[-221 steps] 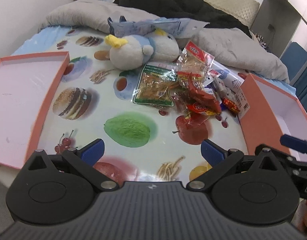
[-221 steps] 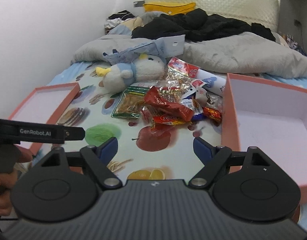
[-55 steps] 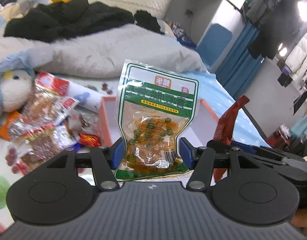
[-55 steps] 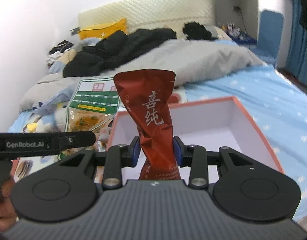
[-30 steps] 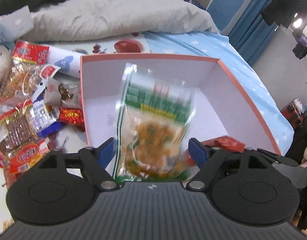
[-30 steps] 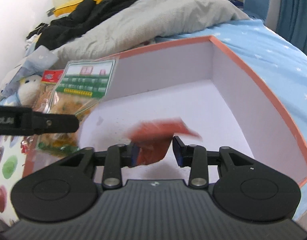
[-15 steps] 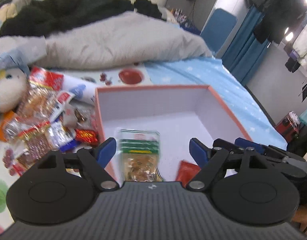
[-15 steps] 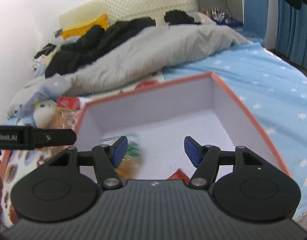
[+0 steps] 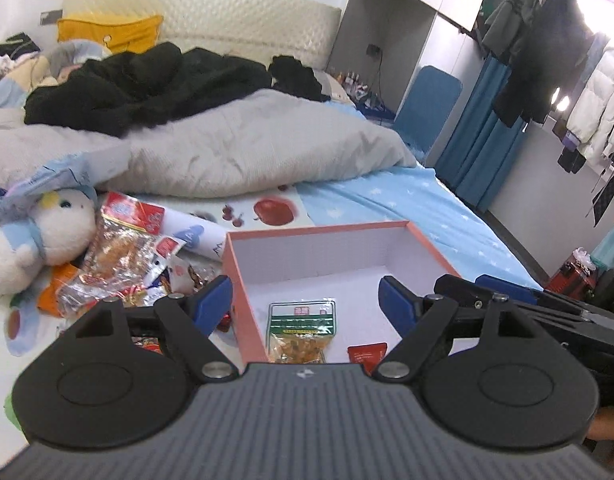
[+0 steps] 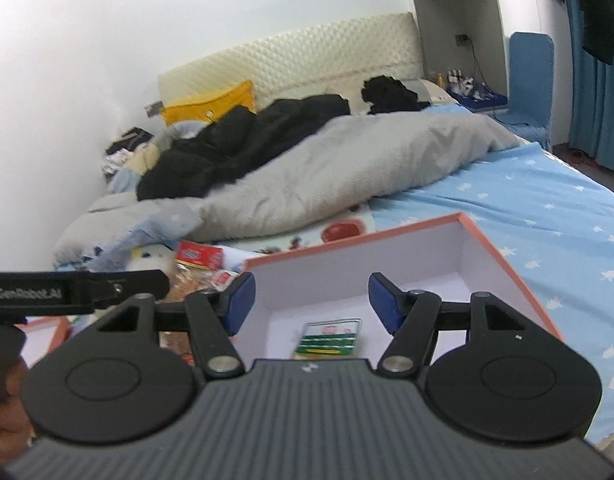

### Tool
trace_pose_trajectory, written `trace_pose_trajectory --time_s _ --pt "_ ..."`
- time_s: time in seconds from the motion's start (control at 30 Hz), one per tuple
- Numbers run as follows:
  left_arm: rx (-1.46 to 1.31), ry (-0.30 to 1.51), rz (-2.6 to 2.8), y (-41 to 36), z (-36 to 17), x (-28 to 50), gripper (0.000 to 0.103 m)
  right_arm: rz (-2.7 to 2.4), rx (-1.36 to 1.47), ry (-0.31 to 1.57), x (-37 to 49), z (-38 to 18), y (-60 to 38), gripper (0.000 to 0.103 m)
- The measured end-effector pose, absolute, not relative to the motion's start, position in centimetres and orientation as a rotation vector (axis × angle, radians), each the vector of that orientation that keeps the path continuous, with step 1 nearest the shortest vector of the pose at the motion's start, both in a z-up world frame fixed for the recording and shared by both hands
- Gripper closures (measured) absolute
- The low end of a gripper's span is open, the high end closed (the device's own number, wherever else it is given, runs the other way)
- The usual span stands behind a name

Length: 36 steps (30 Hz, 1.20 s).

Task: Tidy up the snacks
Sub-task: 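Withdraw both tools from the box back toward the snack pile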

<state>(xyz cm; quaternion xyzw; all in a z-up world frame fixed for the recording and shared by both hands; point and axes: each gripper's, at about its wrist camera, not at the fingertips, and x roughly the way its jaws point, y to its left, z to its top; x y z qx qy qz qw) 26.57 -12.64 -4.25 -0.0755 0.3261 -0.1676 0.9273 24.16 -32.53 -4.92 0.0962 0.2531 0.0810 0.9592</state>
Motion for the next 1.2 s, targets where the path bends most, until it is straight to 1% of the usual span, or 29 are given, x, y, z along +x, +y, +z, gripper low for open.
trace_pose_trajectory --time_s 0.37,0.83,1.2 --pt "-0.135 0.642 -0.288 -9.4 -4.9 23.3 0.019 0.25 0.169 0.513 22.3 -5.5 -28.2 0.038" --pt "-0.178 0.704 -0.227 -5.5 -7.9 22.1 0.019 0.281 0.142 0.543 21.7 -6.9 -24.6 0.038" --pt "-0.215 0.762 -0.172 -2.3 -11.3 19.9 0.019 0.304 0.123 0.596 20.7 -8.1 -22.2 0.038"
